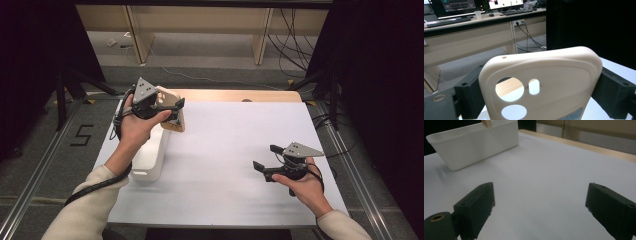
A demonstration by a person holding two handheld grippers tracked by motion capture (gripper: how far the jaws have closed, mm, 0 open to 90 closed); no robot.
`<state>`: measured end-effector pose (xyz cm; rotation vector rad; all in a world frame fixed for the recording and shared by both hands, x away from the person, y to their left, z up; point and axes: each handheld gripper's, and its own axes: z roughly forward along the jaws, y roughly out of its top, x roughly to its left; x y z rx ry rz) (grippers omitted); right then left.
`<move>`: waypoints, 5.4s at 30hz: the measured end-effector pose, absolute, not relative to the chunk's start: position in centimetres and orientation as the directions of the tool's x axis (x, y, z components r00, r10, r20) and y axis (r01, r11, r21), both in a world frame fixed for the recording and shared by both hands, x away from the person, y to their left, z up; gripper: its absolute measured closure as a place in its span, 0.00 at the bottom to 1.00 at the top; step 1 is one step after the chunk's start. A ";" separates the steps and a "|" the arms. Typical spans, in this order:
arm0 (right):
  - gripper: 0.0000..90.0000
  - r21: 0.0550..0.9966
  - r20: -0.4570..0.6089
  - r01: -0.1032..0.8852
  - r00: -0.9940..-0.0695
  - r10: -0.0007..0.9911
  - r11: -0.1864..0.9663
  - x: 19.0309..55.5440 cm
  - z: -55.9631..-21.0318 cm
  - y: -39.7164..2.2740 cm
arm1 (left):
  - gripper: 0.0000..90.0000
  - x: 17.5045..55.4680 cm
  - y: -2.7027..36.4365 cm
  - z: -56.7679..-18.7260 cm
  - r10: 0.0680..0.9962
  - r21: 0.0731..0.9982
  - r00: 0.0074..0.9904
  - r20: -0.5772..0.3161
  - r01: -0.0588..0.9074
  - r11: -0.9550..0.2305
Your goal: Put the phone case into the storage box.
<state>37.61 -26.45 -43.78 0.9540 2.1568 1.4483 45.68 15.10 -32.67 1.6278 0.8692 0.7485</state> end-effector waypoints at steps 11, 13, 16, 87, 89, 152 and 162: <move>0.11 0.914 0.064 0.327 -0.701 0.710 0.240 37.6 -43.8 -26.5 | 0.12 45.7 16.0 -32.4 0.856 0.979 0.516 0.030 0.158 -0.130; 0.11 0.914 0.063 0.327 -0.701 0.710 0.241 37.6 -43.8 -26.4 | 0.12 45.7 16.2 -32.4 0.857 0.979 0.514 0.033 0.158 -0.132; 0.11 0.915 0.063 0.326 -0.701 0.711 0.239 37.6 -43.8 -26.4 | 0.12 45.8 16.4 -32.4 0.860 0.978 0.509 0.035 0.160 -0.134; 0.11 0.913 0.065 0.329 -0.701 0.710 0.241 37.7 -43.8 -26.5 | 0.11 48.6 19.0 -32.9 0.897 0.974 0.440 0.038 0.183 -0.131; 0.11 0.914 0.066 0.327 -0.702 0.709 0.239 37.7 -43.8 -26.6 | 0.11 48.6 19.0 -32.9 0.898 0.974 0.439 0.037 0.185 -0.130; 0.11 0.916 0.075 0.328 -0.706 0.704 0.230 37.6 -43.6 -26.6 | 0.11 51.1 20.2 -33.7 0.923 0.969 0.385 0.024 0.218 -0.117; 0.11 0.917 0.076 0.326 -0.709 0.701 0.231 37.6 -43.7 -26.6 | 0.11 51.5 20.4 -33.8 0.927 0.967 0.375 0.026 0.225 -0.118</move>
